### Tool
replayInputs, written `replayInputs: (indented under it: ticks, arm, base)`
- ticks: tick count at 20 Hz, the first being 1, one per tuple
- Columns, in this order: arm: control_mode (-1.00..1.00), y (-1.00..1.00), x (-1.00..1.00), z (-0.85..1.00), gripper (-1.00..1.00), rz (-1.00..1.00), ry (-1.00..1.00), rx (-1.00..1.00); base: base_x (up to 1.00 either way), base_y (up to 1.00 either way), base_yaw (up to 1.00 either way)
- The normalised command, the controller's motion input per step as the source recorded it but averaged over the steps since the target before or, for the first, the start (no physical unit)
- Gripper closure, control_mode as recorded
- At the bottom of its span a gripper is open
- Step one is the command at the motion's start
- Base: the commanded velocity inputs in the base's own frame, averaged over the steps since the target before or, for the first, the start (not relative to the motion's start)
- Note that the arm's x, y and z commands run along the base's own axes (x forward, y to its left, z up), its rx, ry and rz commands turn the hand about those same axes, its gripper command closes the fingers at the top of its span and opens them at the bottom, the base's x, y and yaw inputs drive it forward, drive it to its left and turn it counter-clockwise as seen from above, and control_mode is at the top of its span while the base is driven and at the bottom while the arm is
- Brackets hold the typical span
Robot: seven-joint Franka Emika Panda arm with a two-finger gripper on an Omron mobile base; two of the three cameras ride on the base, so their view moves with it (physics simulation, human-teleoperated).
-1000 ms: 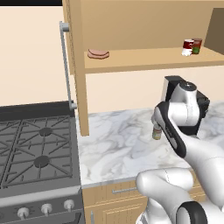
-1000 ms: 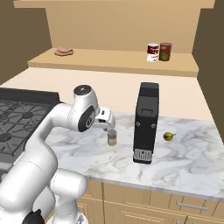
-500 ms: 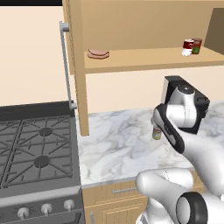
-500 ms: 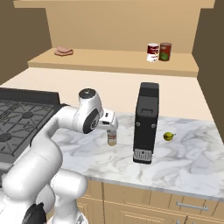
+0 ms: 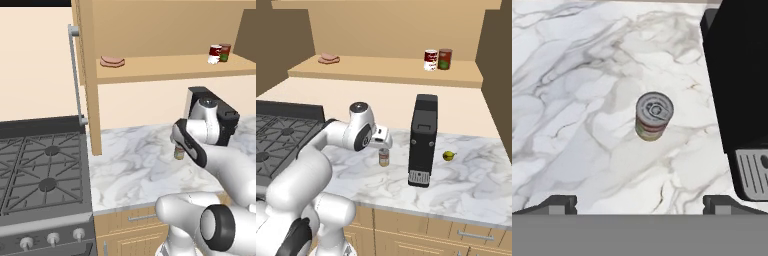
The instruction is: Pick the cans from the counter and place them in their designated side in the cabinet.
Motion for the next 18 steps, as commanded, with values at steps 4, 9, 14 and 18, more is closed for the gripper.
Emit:
replayInputs:
  ticks: [4,9,14,18]
  arm:
    - [-1.00,-0.04,0.20,-0.12,-1.00,0.00,0.03,0.00]
    - [-1.00,-0.03,0.17,-0.15,-1.00,0.00,0.03,0.00]
    - [-1.00,-0.04,0.16,-0.18,-1.00,0.00,0.03,0.00]
    - [-1.00,-0.07,0.16,-0.18,-1.00,0.00,0.01,0.00]
  base:
    - [0.00,0.00,0.00]
    - [0.00,0.00,0.00]
    - [0.00,0.00,0.00]
    - [0.00,0.00,0.00]
